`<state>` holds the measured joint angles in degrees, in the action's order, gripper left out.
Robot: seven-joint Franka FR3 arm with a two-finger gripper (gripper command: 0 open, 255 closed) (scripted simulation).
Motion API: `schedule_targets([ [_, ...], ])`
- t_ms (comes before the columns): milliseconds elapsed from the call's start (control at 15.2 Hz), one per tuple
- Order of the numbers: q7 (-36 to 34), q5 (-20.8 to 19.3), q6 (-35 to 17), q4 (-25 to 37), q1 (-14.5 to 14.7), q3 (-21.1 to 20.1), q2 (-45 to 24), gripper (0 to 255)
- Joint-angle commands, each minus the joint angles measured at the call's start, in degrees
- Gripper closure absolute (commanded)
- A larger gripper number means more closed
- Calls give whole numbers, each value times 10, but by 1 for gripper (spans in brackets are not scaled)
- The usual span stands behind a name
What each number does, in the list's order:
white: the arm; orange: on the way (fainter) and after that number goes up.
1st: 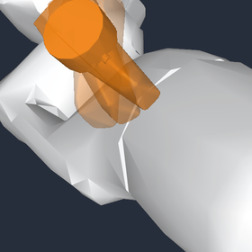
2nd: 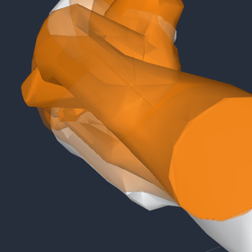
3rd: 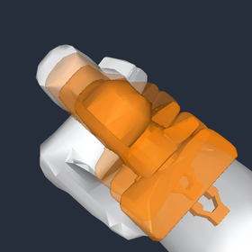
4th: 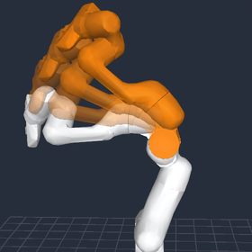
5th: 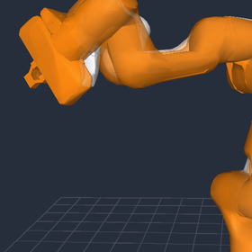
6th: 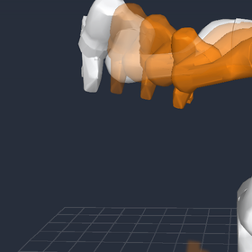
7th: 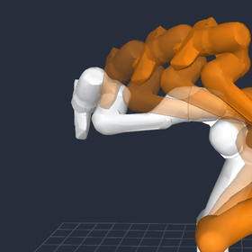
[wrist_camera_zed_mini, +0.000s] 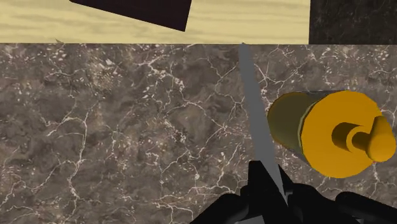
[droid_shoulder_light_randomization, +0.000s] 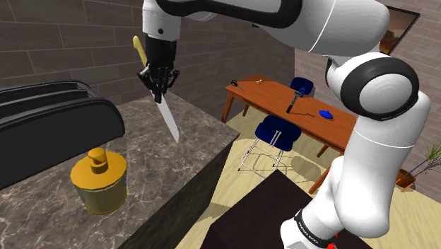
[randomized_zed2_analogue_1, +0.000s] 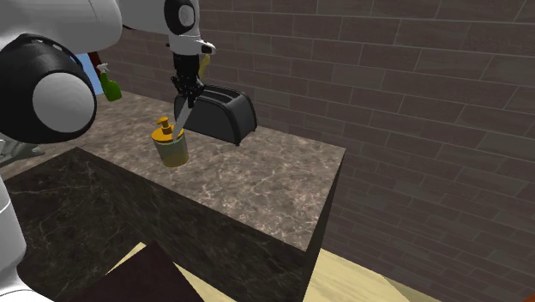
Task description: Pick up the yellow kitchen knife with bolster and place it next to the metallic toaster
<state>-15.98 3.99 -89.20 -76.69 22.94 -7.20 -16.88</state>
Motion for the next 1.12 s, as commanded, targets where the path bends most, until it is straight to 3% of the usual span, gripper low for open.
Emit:
schedule_targets([
  [0, -34, -2, -2, 10, 23, -12, -9, 255],
  [1056, -23, 0, -128, -124, 21, -10, -1, 255],
])
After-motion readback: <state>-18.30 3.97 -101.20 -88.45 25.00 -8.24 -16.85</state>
